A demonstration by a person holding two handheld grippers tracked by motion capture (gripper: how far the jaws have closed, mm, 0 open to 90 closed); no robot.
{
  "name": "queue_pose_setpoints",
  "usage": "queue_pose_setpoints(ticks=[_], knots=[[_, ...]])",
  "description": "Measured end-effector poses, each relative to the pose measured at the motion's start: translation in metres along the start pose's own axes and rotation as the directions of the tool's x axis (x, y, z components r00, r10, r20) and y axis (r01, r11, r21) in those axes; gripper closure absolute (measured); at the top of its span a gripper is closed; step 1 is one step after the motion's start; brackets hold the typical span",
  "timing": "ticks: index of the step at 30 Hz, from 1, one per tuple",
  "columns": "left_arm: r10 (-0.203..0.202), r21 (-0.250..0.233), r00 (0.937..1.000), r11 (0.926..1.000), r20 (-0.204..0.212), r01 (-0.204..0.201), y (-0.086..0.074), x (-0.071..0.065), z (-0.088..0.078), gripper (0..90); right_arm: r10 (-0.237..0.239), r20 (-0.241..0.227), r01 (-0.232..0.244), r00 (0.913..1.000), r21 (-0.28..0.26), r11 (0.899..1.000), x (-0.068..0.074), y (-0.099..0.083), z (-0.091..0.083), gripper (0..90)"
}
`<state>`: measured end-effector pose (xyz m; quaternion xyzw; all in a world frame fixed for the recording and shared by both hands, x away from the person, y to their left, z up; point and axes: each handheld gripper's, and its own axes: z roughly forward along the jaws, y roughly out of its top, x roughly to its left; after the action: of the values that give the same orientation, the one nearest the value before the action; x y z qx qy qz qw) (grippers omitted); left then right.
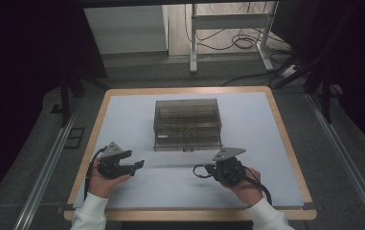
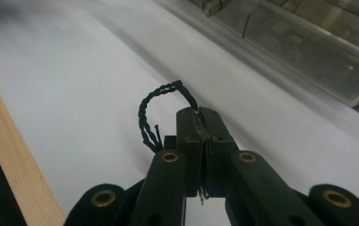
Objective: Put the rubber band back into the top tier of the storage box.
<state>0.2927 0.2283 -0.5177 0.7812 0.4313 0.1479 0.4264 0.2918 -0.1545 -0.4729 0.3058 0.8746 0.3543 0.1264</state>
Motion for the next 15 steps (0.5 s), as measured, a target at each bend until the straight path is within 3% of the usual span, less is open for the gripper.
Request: queue_pose_setpoints(ticks=[15], knots=[[0.001,0.001,1.0,1.0,-0.001,-0.001,0.0,0.001,0.0,30.3,-0.011,-0.014,0.01,0.9998,-0.058,0.998,0.001,0.011,-0.01,87.8]])
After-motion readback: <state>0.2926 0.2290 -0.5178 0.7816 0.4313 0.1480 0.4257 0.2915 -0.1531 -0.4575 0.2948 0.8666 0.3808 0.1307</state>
